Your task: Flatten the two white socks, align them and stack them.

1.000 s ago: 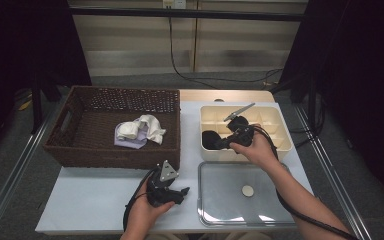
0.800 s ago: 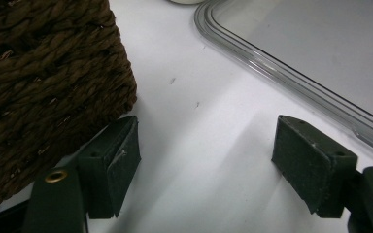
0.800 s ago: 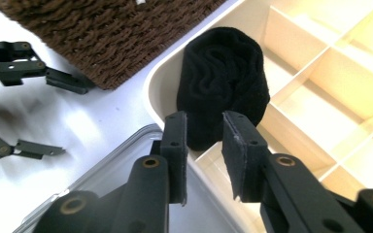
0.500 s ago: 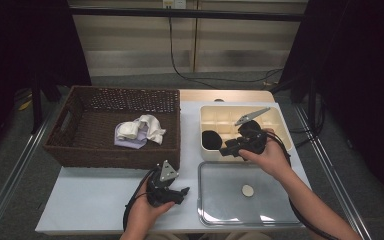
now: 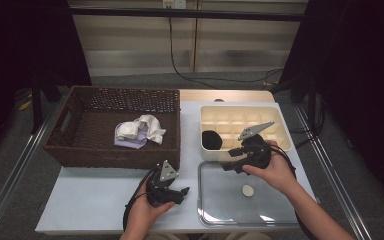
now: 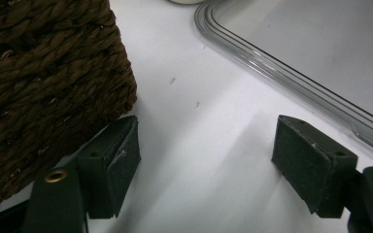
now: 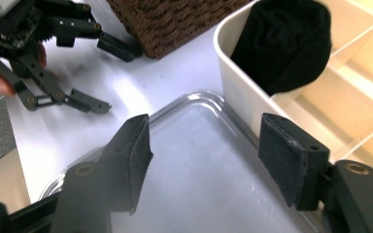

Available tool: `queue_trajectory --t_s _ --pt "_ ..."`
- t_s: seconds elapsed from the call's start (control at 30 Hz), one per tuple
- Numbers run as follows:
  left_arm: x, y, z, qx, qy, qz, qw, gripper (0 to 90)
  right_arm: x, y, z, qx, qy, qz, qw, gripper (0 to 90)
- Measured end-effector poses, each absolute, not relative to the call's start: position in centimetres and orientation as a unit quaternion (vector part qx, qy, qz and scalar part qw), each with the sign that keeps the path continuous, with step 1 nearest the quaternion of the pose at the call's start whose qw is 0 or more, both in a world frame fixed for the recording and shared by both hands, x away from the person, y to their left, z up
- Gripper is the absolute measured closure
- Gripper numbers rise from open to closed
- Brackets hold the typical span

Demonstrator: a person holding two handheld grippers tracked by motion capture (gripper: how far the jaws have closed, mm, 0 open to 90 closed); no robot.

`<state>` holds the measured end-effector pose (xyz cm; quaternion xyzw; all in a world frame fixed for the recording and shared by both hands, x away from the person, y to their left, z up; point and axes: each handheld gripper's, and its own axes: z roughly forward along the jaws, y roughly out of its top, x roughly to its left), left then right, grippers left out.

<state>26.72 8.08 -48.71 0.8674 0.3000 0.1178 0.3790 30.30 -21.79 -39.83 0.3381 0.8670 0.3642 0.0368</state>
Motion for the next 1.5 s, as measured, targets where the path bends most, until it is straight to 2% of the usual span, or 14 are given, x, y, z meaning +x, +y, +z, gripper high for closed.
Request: queue_trajectory --t_s 1.07,1.5 --pt "26.8 8.1 -48.8 0.866 0.3 0.118 0.382 25.0 25.5 -25.5 -46.0 0.342 0.856 0.382 0.065 20.5" --pt "26.7 8.1 -48.7 0.867 0.299 0.117 0.38 24.8 25.2 -26.8 -47.0 0.351 0.851 0.38 0.088 19.4"
